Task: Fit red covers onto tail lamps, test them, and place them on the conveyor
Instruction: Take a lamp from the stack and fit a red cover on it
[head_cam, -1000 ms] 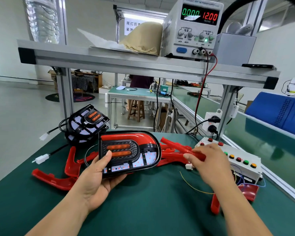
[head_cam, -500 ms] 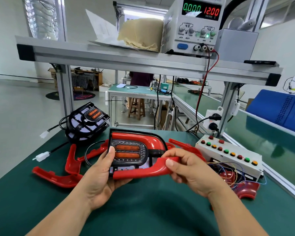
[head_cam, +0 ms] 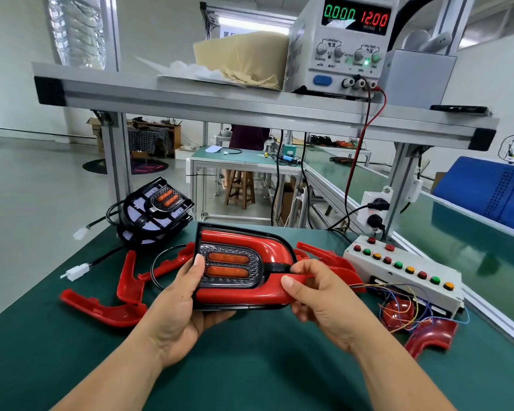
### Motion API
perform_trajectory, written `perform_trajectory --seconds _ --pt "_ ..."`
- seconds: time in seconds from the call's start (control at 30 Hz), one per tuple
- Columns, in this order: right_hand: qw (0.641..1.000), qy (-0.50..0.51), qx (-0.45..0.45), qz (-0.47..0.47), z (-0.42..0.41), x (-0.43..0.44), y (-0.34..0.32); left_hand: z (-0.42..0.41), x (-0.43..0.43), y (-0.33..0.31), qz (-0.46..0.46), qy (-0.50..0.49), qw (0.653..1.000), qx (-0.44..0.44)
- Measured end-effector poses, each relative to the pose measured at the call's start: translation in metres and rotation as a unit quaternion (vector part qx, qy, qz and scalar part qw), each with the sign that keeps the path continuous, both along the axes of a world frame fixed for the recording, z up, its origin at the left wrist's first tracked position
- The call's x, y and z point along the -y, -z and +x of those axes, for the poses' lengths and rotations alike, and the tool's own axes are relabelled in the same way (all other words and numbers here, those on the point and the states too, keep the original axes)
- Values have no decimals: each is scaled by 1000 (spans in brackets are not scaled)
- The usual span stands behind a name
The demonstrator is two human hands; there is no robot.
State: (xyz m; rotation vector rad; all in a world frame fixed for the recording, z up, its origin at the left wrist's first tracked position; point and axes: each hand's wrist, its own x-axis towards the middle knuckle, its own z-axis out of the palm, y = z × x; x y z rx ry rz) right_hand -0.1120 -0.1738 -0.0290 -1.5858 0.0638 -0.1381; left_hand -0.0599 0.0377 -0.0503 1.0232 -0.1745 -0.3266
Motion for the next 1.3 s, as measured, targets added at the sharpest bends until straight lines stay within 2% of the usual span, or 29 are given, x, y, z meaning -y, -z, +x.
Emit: perform_trajectory --seconds 0.13,0.3,0.43,0.5,0.57,0.63,0.7,0.9,1.3 --pt "998 52 -4 -23 2 -8 2 0 0 2 5 0 1000 18" --pt "982 105 2 -157 0 -5 -2 1 -2 4 3 21 999 32" --pt "989 116 0 -94 1 -5 1 1 -3 3 8 30 998 46" --pt "993 112 -31 -33 1 -5 2 2 -4 4 -2 37 998 51" --pt "993 36 -79 77 2 -6 3 2 -5 4 -3 46 998 52" --pt "977 -49 -91 187 1 -8 8 2 -5 5 -1 56 997 55" --pt "967 -74 -71 235 2 -10 13 1 -4 5 -1 59 997 58" --pt "983 -16 -12 181 6 -13 16 -2 -5 6 1 77 994 77" --pt "976 -53 -13 209 3 -12 17 1 -6 5 56 81 988 117"
